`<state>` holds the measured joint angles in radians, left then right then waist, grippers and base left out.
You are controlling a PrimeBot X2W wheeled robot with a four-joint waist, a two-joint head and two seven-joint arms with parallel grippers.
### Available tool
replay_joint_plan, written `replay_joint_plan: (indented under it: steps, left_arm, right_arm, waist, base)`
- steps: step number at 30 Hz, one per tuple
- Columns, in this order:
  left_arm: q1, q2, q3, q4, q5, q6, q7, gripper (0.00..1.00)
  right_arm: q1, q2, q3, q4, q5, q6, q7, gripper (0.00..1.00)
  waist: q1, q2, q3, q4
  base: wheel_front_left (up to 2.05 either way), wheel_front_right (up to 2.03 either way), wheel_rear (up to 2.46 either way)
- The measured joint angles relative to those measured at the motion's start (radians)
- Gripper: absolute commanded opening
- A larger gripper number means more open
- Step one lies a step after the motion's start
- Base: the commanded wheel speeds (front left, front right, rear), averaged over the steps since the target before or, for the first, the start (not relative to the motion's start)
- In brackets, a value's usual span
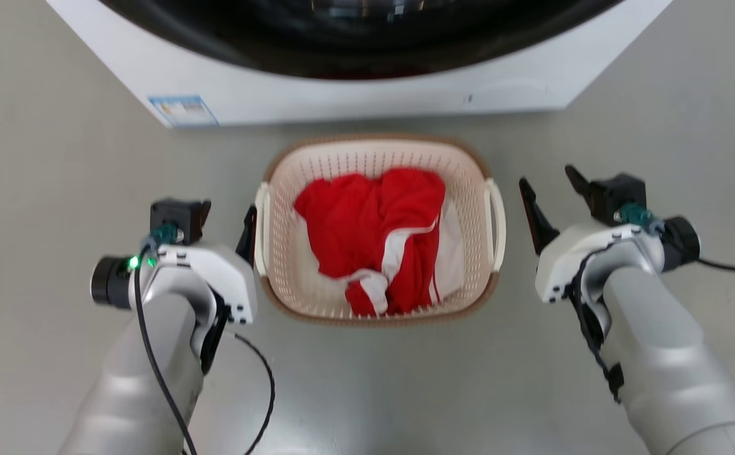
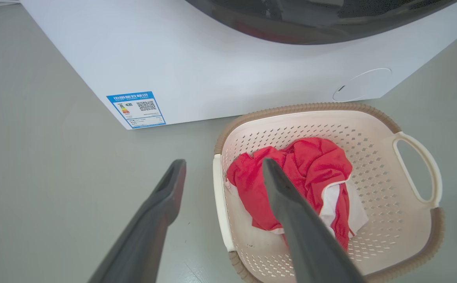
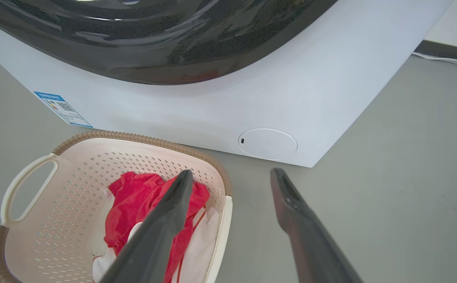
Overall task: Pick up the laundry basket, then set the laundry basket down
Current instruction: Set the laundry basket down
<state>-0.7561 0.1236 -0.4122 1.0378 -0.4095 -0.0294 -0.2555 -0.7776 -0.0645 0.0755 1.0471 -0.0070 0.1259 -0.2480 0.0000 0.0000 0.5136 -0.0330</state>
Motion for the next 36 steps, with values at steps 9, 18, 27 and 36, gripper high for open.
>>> replay_joint_plan:
  steps: [9, 18, 27, 36]
  left_arm:
    - [0.142, 0.004, 0.061, -0.060, 0.017, 0.003, 0.000, 1.00]
    - [0.298, 0.013, 0.139, -0.134, 0.033, 0.013, 0.000, 1.00]
    - [0.431, 0.012, 0.205, -0.238, 0.050, 0.013, 0.000, 1.00]
    - [0.584, 0.013, 0.295, -0.393, 0.058, 0.013, 0.000, 1.00]
  right_arm:
    - [0.125, 0.003, 0.002, -0.088, -0.029, 0.000, 0.000, 1.00]
    - [0.263, 0.005, -0.009, -0.176, -0.051, 0.000, 0.000, 1.00]
    - [0.406, 0.008, -0.039, -0.291, -0.072, 0.000, 0.000, 1.00]
    - [0.537, 0.012, -0.069, -0.452, -0.090, 0.000, 0.000, 1.00]
  waist:
    - [0.0000, 0.0000, -0.183, -0.001]
    - [0.0000, 0.0000, -0.357, -0.002]
    - [0.0000, 0.0000, -0.469, 0.016]
    - [0.0000, 0.0000, -0.528, 0.021]
  base:
    - [0.00, 0.00, 0.00]
    - [0.00, 0.00, 0.00]
    - [0.00, 0.00, 0.00]
    - [0.00, 0.00, 0.00]
